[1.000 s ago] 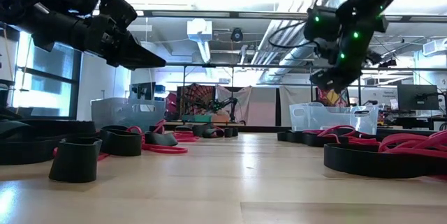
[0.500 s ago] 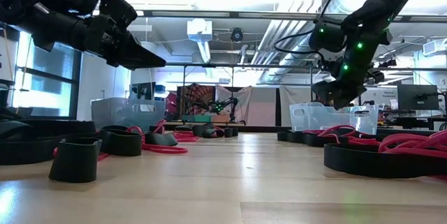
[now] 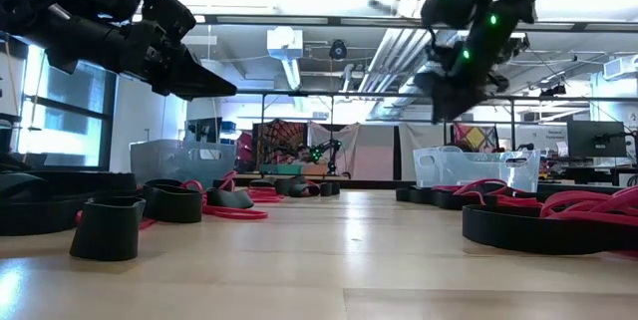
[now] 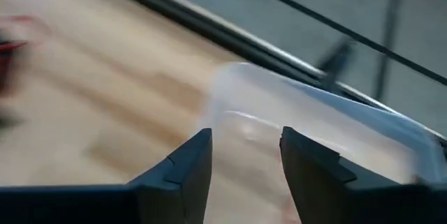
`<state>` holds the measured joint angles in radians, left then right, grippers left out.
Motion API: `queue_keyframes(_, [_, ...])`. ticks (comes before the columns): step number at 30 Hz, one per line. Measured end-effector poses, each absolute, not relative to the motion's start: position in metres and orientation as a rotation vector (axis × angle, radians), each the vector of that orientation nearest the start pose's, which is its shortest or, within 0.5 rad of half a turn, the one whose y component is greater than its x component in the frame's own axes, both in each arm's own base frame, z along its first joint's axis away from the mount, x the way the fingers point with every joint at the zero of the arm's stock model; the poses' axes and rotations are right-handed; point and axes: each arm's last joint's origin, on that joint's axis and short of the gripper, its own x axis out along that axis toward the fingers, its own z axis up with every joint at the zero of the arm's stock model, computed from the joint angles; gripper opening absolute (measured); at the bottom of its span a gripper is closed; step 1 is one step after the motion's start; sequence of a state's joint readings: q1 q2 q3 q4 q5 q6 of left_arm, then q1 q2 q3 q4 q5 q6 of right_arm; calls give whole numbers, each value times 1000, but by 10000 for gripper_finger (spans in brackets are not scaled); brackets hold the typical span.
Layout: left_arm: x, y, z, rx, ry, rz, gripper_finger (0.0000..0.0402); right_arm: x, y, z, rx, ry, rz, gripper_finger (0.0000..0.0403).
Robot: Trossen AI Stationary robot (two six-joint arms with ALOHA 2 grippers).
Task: Sort rubber bands into baskets
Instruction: Put the red rubber band into the transparent bin
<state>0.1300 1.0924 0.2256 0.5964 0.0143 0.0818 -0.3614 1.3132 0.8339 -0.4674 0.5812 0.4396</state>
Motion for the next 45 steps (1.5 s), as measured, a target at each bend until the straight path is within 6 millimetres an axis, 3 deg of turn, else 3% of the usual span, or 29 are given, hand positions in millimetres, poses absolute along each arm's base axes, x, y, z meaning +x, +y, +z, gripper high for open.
queue_keyframes(8, [194,25,164,61,275,104,0,251,-47,225,267,813,-660,160])
queue_keyframes(15, [194,25,164,61,275,104,0,245,-16,205,364,840,-632,160])
queue_keyframes(26, [194,25,164,61,275,104,0,227,-19,156,358,989,-712,160])
queue_keyframes(35, [194,25,164,61,275,104,0,235,-28,133,259,997,-705,158])
queue_keyframes(40, [194,25,164,60,275,104,0,238,-32,129,276,995,-705,123])
queue_keyframes(45, [194,25,164,59,275,104,0,238,-33,129,278,990,-706,57])
